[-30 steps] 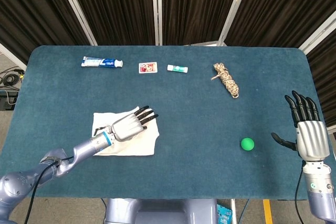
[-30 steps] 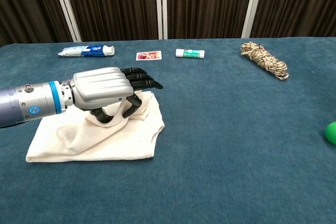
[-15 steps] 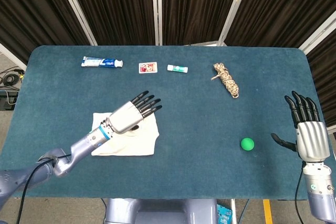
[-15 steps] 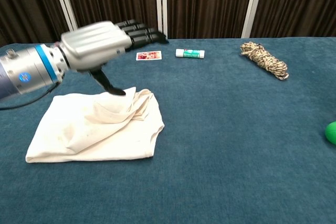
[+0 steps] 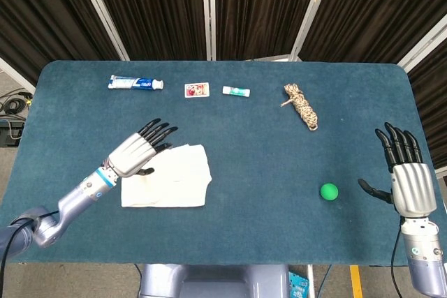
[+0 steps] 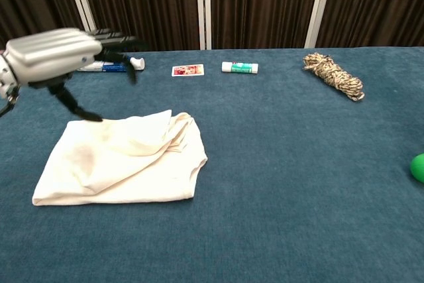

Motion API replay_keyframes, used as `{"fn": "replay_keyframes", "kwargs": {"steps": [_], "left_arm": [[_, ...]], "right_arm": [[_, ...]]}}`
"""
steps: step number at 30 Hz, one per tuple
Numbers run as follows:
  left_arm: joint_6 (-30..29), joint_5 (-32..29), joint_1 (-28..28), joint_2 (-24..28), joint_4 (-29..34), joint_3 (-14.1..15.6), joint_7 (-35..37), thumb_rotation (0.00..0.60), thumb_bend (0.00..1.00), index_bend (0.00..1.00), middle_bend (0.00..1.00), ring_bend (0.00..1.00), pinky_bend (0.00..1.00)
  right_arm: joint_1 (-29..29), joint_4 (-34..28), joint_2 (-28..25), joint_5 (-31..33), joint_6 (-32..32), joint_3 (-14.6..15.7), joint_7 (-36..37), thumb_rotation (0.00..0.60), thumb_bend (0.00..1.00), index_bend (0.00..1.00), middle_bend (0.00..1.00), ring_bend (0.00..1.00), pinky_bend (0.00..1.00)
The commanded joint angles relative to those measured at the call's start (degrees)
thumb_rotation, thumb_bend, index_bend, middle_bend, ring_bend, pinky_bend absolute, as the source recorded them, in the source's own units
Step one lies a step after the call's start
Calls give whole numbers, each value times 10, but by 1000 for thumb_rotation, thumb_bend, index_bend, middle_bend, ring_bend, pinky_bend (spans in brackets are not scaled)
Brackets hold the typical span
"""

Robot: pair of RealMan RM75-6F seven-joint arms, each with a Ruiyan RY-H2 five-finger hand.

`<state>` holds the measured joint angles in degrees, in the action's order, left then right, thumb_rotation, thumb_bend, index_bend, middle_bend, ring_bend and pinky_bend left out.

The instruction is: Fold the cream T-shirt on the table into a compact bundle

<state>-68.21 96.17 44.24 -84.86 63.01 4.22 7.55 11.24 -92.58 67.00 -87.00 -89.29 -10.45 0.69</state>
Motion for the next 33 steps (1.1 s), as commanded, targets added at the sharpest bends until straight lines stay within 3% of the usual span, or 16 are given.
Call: {"fn": "replay_keyframes", "kwargs": {"steps": [1,10,33], "left_arm": [[16,-7,-12,-17,-18,10,16,600,72,484,0,0,0],[9,14,-21,-63,-95,21,43,600,145,533,0,0,0],[-36,47,-30,-165,-303,33,117,600,145,506,0,0,0]], "right_arm": [[0,0,0,0,0,0,-1,600,0,36,0,0,0],[0,2,1,3,1,-1,-2,600,0,37,0,0,0],[0,2,2,3,1,-1,-5,600,0,36,0,0,0]]}}
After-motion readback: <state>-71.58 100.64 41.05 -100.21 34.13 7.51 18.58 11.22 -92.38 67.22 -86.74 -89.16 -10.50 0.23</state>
